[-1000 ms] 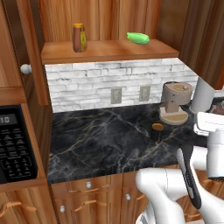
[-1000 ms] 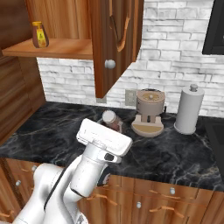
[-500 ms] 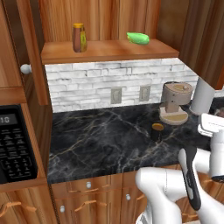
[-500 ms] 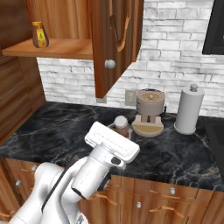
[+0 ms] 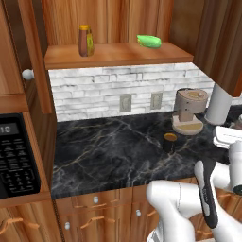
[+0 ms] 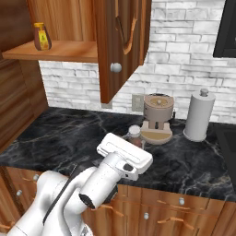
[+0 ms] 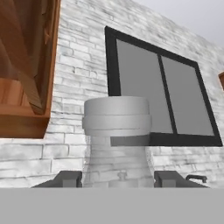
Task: Pick the cinnamon and honey bottle from the cabinet and place them next to the mug.
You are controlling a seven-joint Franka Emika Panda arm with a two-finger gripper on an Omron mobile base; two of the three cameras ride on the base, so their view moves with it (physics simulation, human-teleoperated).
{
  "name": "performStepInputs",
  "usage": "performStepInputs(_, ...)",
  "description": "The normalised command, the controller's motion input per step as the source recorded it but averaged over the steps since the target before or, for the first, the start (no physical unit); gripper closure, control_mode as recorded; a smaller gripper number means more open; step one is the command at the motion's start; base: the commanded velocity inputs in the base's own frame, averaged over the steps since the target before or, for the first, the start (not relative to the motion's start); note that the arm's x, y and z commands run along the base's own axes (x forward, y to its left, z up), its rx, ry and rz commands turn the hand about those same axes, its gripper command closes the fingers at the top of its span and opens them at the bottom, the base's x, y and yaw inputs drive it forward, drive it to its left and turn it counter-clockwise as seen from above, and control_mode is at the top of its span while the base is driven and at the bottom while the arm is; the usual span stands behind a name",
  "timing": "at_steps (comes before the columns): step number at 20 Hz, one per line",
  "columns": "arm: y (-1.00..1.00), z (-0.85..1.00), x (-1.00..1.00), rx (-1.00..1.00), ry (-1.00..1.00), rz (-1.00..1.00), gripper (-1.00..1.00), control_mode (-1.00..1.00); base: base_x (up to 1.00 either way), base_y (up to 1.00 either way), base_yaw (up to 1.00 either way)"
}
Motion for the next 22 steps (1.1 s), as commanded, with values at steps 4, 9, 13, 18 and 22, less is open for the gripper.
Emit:
performStepInputs(4,0.67,-0.89,0.57,-0.05,0.04,0.22,1.00,-1.00,0.00,0.00,0.00)
performStepInputs(9,0.21,-0.16,0.22,0.00,-0.01,0.09,1.00,-1.00,0.00,0.00,0.00)
performStepInputs(13,0.69,-0.41,0.23,-0.12,0.08,0.44,1.00,-1.00,0.00,0.00,0.00)
performStepInputs(18,0.68,-0.61,-0.01,-0.07,0.05,0.79,1.00,-1.00,0.00,0.00,0.00)
performStepInputs(22,0.35,-0.29,0.00,0.00,0.00,0.96,1.00,-1.00,0.00,0.00,0.00)
